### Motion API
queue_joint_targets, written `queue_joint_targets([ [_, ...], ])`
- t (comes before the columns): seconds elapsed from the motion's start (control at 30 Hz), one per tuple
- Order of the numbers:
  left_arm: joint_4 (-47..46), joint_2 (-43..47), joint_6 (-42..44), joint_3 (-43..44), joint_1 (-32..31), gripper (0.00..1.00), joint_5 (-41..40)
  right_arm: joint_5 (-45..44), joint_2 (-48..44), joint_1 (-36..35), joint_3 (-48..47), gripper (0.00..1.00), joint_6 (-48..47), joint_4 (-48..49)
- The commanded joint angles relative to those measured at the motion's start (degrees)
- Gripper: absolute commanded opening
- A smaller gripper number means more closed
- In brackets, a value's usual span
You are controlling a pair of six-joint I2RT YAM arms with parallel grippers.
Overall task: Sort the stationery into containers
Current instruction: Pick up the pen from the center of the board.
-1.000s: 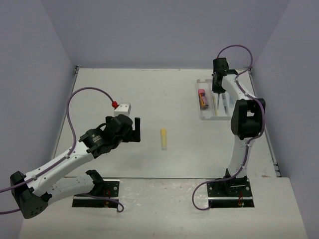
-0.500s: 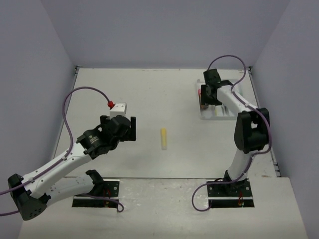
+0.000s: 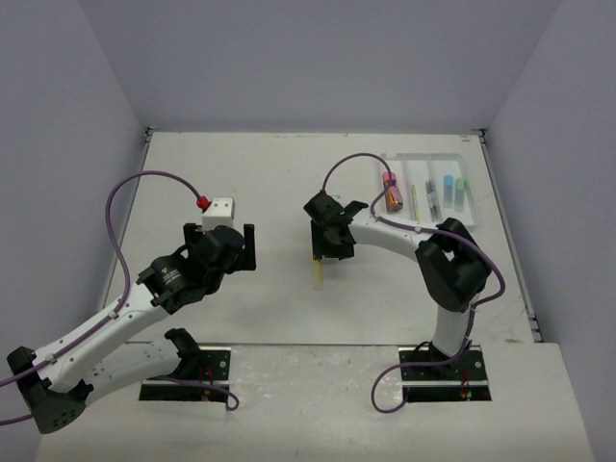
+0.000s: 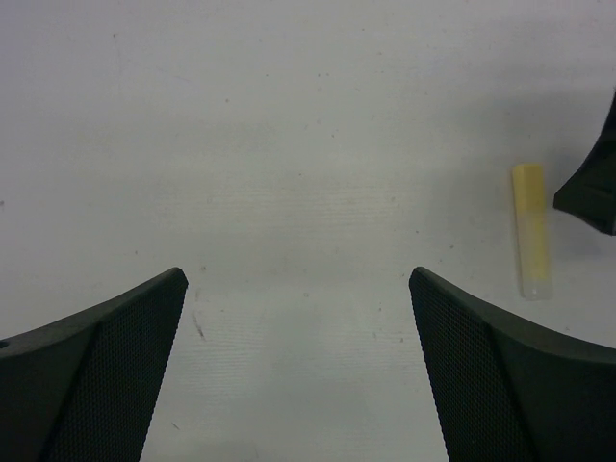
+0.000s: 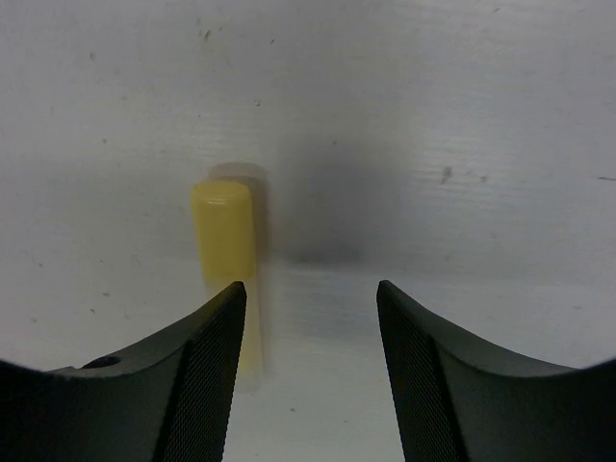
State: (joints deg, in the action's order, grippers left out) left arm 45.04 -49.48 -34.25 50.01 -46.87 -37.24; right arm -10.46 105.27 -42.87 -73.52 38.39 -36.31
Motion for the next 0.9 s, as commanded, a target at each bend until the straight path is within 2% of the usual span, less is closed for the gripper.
queue_joint_targets([
  [0.0,-2.0,-0.6,1.7,0.0,0.3,1.00,-0.3,0.6,2.5,-3.4,-4.8,0.58,4.7,-1.9],
  [0.23,-2.6,-0.4,2.2,-0.3,0.3,1.00,0.3,-1.9,4.9,-5.4,-7.4,0.55,5.6,-4.8],
  [0.53,-2.8,-0.4,2.3,-0.4,0.3,1.00,0.7,-1.0,7.6,-5.9,-6.3,0.50,5.2,-5.2],
  [0.7,-2.8,-0.4,2.3,-0.3,0.3,1.00,0.6,2.3,10.0,-5.8,-6.9,0.28,1.9,-5.2],
  [0.77,-2.8,-0.3,2.4,-0.4,0.4,1.00,0.8,1.6,7.9,-5.1,-6.8,0.00,0.0,-5.7],
  [0.87,-2.8,-0.2,2.5,-0.6,0.3,1.00,0.8,0.3,0.8,-0.6,-5.5,0.00,-5.0,-5.8],
])
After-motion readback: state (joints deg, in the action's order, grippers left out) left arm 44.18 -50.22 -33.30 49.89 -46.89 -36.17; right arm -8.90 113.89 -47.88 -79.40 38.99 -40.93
